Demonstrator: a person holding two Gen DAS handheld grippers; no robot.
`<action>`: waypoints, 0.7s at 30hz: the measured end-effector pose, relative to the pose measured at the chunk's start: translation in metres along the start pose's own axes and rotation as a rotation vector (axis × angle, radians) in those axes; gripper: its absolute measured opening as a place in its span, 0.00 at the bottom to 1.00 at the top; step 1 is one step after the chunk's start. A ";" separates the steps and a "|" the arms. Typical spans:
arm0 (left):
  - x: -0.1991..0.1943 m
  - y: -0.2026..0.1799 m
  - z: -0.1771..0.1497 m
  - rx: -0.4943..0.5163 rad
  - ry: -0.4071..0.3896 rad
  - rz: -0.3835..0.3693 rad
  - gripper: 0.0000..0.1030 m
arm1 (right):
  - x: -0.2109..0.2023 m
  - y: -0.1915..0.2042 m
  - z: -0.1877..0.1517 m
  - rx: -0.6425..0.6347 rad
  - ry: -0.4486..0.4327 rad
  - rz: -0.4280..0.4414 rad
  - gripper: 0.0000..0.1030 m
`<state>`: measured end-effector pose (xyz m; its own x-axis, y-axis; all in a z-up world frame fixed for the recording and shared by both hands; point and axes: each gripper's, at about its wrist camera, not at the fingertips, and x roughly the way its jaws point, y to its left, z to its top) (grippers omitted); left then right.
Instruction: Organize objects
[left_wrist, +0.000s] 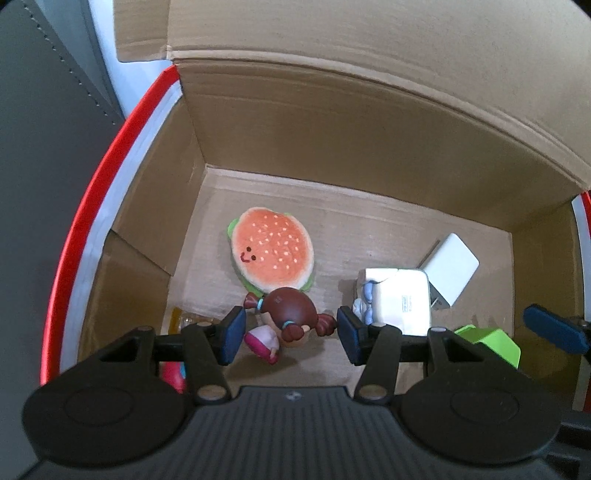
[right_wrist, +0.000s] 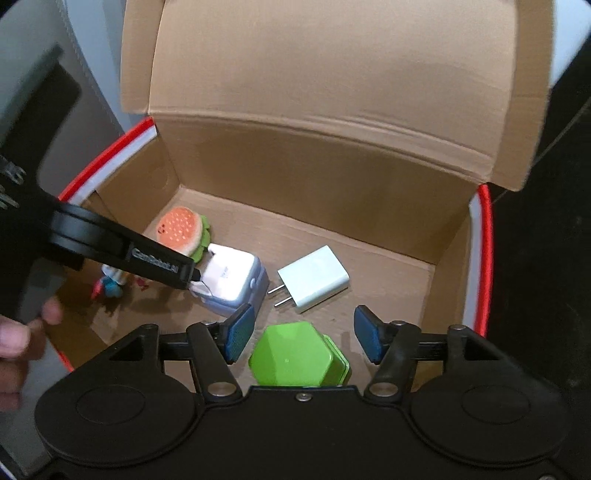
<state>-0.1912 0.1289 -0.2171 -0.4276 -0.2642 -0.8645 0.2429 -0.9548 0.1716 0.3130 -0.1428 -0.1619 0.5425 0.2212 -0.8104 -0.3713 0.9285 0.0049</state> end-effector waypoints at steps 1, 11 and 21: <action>0.000 0.001 0.001 -0.002 0.009 -0.010 0.52 | -0.004 -0.001 0.000 0.007 -0.008 0.008 0.58; -0.042 0.011 0.000 -0.027 -0.036 -0.023 0.74 | -0.032 -0.019 0.004 0.087 -0.058 0.076 0.59; -0.094 0.016 -0.011 -0.011 -0.097 -0.030 0.84 | -0.069 -0.030 0.014 0.154 -0.114 0.100 0.71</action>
<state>-0.1372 0.1403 -0.1383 -0.5174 -0.2480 -0.8190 0.2383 -0.9610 0.1404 0.2967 -0.1819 -0.0979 0.5935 0.3390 -0.7299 -0.3130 0.9328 0.1787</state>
